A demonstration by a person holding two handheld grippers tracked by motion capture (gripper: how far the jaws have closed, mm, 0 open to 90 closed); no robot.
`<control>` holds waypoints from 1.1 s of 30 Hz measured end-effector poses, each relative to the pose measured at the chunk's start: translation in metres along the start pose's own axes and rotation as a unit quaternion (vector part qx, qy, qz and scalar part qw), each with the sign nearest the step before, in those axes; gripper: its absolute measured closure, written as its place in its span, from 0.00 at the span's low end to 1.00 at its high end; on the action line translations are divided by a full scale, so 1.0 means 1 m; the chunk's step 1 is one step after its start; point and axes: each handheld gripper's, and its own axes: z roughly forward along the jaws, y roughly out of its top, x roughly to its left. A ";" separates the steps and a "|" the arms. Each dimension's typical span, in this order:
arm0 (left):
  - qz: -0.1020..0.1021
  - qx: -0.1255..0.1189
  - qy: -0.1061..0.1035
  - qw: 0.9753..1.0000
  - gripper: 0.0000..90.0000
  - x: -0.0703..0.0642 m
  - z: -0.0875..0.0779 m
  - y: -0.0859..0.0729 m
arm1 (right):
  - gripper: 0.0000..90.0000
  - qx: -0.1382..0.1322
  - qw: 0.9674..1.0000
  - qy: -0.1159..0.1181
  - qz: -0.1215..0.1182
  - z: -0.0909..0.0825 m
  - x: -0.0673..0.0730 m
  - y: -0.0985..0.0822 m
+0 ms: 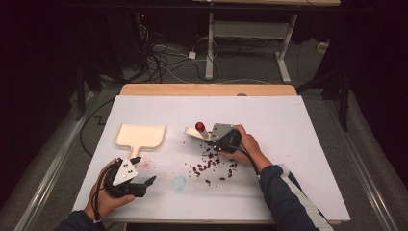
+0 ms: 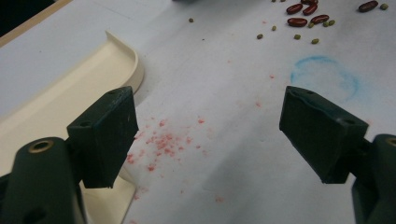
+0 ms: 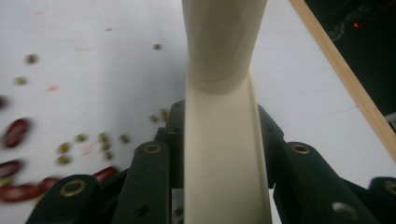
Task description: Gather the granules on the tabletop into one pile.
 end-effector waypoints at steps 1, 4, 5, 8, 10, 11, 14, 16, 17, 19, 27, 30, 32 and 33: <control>-0.002 0.001 -0.002 1.000 0.21 0.000 0.000 0.000 | 0.75 -0.003 1.000 0.008 -0.006 -0.003 0.003 -0.002; -0.012 0.000 -0.009 1.000 0.21 0.001 0.001 -0.001 | 0.75 -0.011 1.000 0.015 -0.019 -0.009 0.008 -0.004; -0.013 0.000 -0.008 1.000 0.21 0.002 0.001 -0.001 | 0.75 -0.018 0.999 0.030 -0.023 -0.017 0.013 -0.006; -0.013 -0.001 -0.008 1.000 0.21 0.002 0.000 -0.001 | 0.75 -0.031 0.998 0.044 -0.028 -0.024 0.017 -0.008; -0.012 0.000 -0.008 1.000 0.21 0.001 0.000 -0.001 | 0.75 -0.035 0.998 0.052 -0.028 -0.032 0.022 -0.011; -0.011 0.001 -0.008 1.000 0.21 0.001 0.000 -0.001 | 0.75 -0.036 0.997 0.056 -0.029 -0.036 0.023 -0.012; -0.008 0.002 -0.010 1.000 0.21 0.001 0.000 -0.001 | 0.75 -0.039 0.997 0.054 -0.034 -0.047 0.026 -0.018; -0.007 0.002 -0.010 1.000 0.21 0.000 0.001 0.000 | 0.75 -0.041 0.997 0.049 -0.034 -0.049 0.026 -0.018; -0.006 0.002 -0.010 1.000 0.21 0.000 0.001 0.000 | 0.75 -0.043 0.997 0.046 -0.034 -0.050 0.025 -0.018; -0.004 0.001 -0.010 1.000 0.21 0.000 0.001 0.001 | 0.75 -0.047 0.998 0.035 -0.031 -0.052 0.023 -0.017; -0.006 0.000 -0.010 1.000 0.21 0.001 0.002 0.003 | 0.75 -0.069 0.997 -0.019 0.012 -0.057 0.011 -0.006; -0.007 0.000 -0.011 1.000 0.21 0.002 0.003 0.003 | 0.75 -0.064 0.998 -0.022 0.018 -0.050 0.006 0.004; -0.006 -0.001 -0.012 1.000 0.21 0.001 0.004 0.004 | 0.75 -0.054 0.998 -0.021 0.016 -0.039 0.002 0.012; -0.004 0.000 -0.013 1.000 0.21 0.001 0.004 0.004 | 0.75 -0.051 0.998 -0.018 0.020 -0.033 0.000 0.016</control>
